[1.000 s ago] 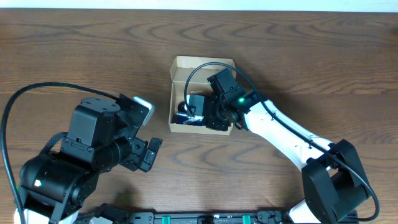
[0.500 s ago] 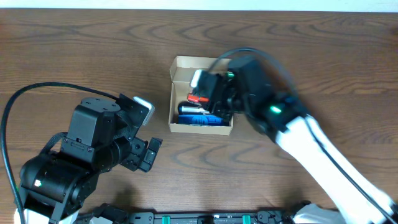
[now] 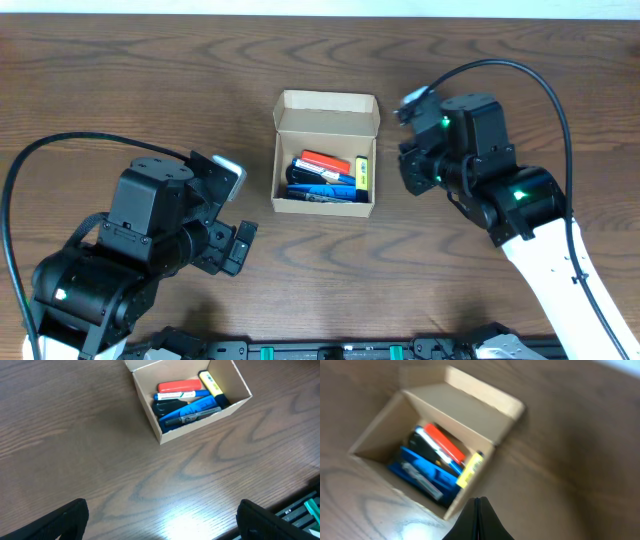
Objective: Pack container
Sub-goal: 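Withdraw the right gripper and raise the left arm beside the box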
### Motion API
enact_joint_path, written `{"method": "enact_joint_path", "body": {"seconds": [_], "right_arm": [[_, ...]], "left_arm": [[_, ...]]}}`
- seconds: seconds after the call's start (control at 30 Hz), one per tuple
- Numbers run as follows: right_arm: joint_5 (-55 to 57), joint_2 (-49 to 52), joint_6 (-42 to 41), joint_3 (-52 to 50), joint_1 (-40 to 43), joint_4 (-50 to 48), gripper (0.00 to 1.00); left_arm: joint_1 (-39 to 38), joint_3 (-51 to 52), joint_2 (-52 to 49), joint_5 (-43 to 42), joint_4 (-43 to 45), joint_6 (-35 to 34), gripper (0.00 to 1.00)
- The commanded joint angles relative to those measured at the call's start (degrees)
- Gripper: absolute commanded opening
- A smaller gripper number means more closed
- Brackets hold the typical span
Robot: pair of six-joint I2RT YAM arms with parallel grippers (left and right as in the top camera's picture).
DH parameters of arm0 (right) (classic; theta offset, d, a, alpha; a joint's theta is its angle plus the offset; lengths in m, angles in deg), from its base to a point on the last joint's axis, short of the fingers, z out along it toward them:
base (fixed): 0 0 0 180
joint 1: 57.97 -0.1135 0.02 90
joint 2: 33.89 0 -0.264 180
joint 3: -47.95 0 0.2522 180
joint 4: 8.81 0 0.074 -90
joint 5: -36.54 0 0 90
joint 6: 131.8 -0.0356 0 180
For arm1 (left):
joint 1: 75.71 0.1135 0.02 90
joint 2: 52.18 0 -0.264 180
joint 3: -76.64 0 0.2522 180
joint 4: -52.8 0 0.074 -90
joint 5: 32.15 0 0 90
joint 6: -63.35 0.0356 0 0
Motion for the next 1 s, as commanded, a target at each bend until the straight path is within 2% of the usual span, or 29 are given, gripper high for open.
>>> {"method": "enact_joint_path", "body": {"seconds": [0.0, 0.33, 0.53, 0.8, 0.97], "right_arm": [[1.2, 1.0, -10.7, -4.7, 3.5, -1.3, 0.01], [0.7, 1.9, -20.6, -16.4, 4.5, -7.8, 0.02], [0.8, 2.8, -27.7, -21.6, 4.6, -14.6, 0.01], [0.8, 7.9, -30.5, -22.6, 4.6, -17.6, 0.01], [0.8, 9.4, -30.5, -22.5, 4.6, -17.6, 0.01]], "left_arm": [[0.2, -0.3, 0.2, 0.9, -0.2, 0.6, 0.95], [0.2, -0.3, 0.2, -2.8, 0.1, 0.6, 0.95], [0.3, 0.7, -1.4, -2.9, 7.6, 0.0, 0.95], [4.8, 0.9, -14.1, -5.3, 12.9, -1.5, 0.95], [12.9, 0.9, -22.9, -17.1, 19.4, -1.6, 0.95]]}}
